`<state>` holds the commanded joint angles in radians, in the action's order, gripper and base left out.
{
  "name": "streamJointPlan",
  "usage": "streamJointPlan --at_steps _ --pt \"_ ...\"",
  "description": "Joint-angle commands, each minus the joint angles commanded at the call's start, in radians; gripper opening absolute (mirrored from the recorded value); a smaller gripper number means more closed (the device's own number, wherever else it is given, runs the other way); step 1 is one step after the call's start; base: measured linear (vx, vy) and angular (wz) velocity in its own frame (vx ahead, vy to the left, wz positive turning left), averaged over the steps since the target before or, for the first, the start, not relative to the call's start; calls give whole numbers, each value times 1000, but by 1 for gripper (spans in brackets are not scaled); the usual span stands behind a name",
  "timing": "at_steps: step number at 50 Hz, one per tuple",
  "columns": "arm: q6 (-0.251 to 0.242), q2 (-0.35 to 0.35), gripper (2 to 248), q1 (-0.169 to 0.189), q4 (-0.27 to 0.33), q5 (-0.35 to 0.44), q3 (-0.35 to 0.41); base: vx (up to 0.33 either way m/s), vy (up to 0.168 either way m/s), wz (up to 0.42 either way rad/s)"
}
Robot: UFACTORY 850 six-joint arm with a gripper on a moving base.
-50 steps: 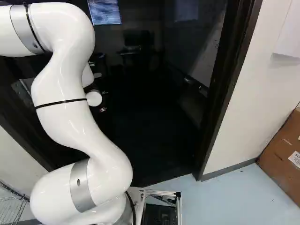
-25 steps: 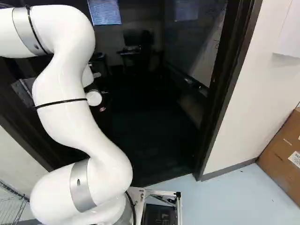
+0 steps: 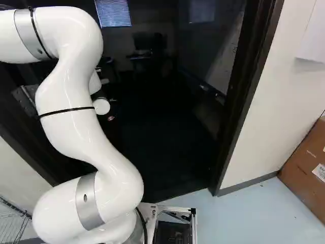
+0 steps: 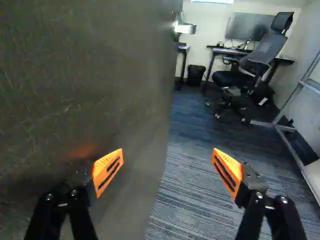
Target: Open the door and move inside
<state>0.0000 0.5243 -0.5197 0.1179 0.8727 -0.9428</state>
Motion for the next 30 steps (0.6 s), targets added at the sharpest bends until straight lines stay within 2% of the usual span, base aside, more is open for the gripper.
streamJointPlan --at_steps 19,30 --pt "0 -5 247 5 0 0 6 0 0 0" --pt "0 -18 247 20 0 0 24 0 0 0"
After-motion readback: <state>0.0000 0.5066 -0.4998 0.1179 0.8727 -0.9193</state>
